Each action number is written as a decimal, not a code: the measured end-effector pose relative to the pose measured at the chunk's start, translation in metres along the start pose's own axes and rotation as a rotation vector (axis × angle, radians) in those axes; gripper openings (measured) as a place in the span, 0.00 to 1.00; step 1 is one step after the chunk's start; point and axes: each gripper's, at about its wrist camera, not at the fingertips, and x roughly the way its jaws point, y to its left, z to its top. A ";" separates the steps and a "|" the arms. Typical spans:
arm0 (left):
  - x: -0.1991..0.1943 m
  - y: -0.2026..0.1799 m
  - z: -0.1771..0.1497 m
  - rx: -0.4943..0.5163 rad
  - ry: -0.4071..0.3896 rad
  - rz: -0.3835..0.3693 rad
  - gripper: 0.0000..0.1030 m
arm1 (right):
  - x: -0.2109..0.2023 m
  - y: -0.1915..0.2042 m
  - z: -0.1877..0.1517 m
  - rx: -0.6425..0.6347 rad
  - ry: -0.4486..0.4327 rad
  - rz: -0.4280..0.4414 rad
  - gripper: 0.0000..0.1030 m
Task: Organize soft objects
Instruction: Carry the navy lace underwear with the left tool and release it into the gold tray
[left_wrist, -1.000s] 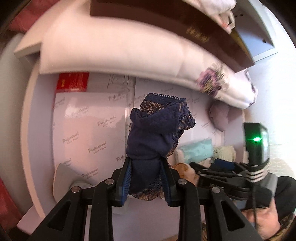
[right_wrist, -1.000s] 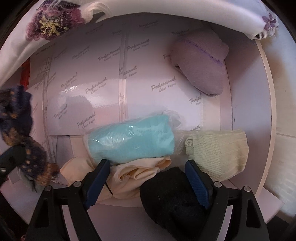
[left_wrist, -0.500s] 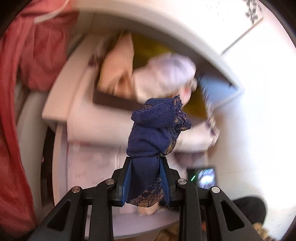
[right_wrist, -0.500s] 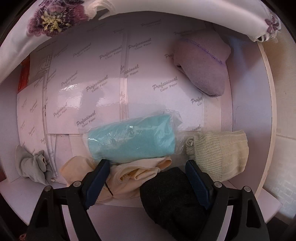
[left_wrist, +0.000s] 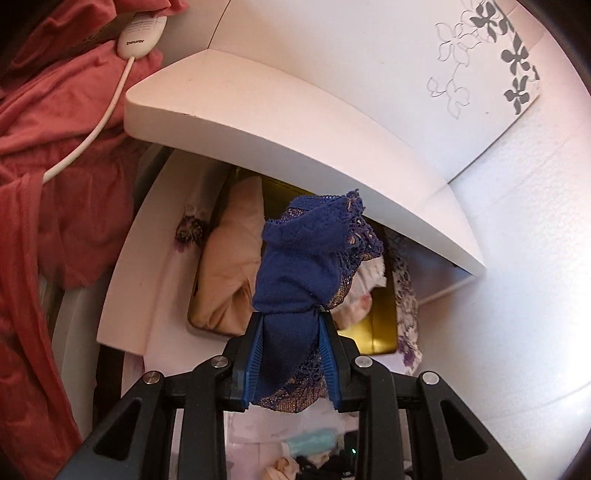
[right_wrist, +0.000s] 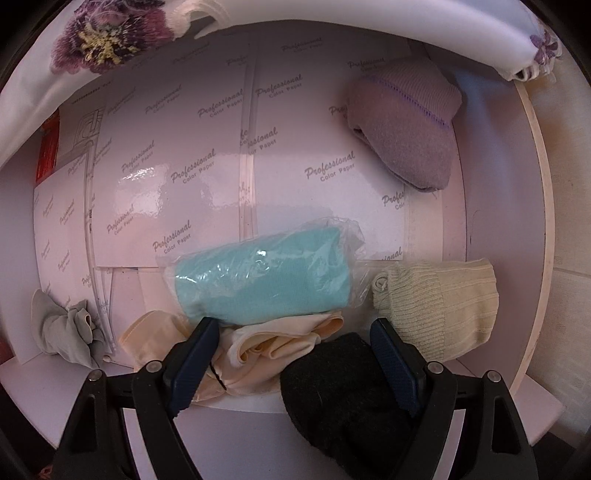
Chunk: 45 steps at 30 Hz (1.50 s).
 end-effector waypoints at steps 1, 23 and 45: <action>0.005 0.000 0.004 0.001 0.000 0.007 0.28 | 0.000 0.000 0.000 0.001 0.000 0.000 0.82; 0.111 0.002 0.015 0.050 0.112 0.190 0.28 | 0.001 -0.003 0.003 0.002 0.011 0.001 0.82; 0.063 -0.003 -0.011 0.117 0.059 0.163 0.39 | 0.004 0.000 0.003 -0.002 0.014 0.000 0.82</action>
